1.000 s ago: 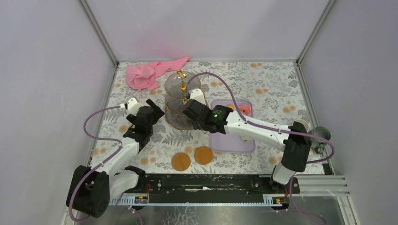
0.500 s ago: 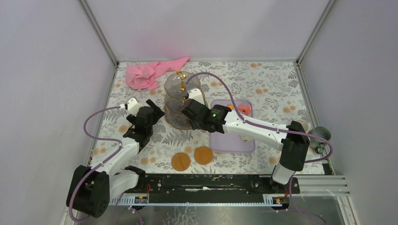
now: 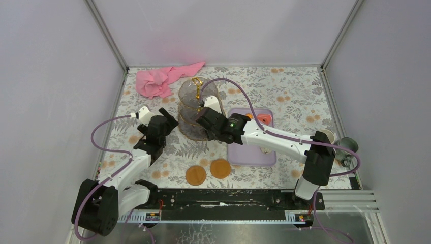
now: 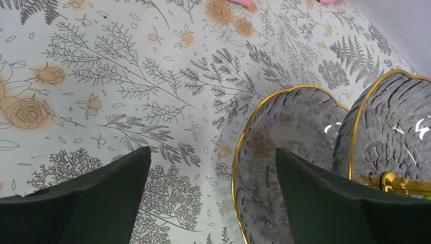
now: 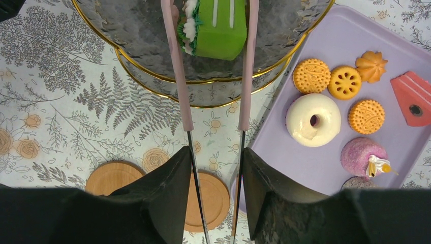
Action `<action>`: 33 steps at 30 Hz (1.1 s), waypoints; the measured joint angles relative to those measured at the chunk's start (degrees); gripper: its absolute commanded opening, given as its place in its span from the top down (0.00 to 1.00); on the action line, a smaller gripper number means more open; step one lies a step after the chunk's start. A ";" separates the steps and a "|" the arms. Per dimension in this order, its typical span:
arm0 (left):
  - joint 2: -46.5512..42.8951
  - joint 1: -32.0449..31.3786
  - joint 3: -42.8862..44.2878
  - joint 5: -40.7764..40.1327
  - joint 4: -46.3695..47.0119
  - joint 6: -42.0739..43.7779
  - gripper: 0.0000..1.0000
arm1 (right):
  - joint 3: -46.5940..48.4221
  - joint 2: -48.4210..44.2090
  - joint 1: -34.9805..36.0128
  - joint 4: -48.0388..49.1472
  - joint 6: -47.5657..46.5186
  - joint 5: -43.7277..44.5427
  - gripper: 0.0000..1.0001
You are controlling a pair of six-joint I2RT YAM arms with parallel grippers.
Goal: Serve the afternoon tea
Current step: Place the desert on the desert table.
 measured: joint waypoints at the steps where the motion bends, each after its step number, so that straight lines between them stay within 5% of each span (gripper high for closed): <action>1: -0.02 0.00 0.00 0.00 0.00 0.00 0.00 | 0.00 0.00 0.00 0.00 0.00 0.00 0.53; 33: 0.20 0.00 0.00 0.00 0.02 0.02 0.00 | -0.61 -3.26 0.00 0.09 0.09 -0.15 0.51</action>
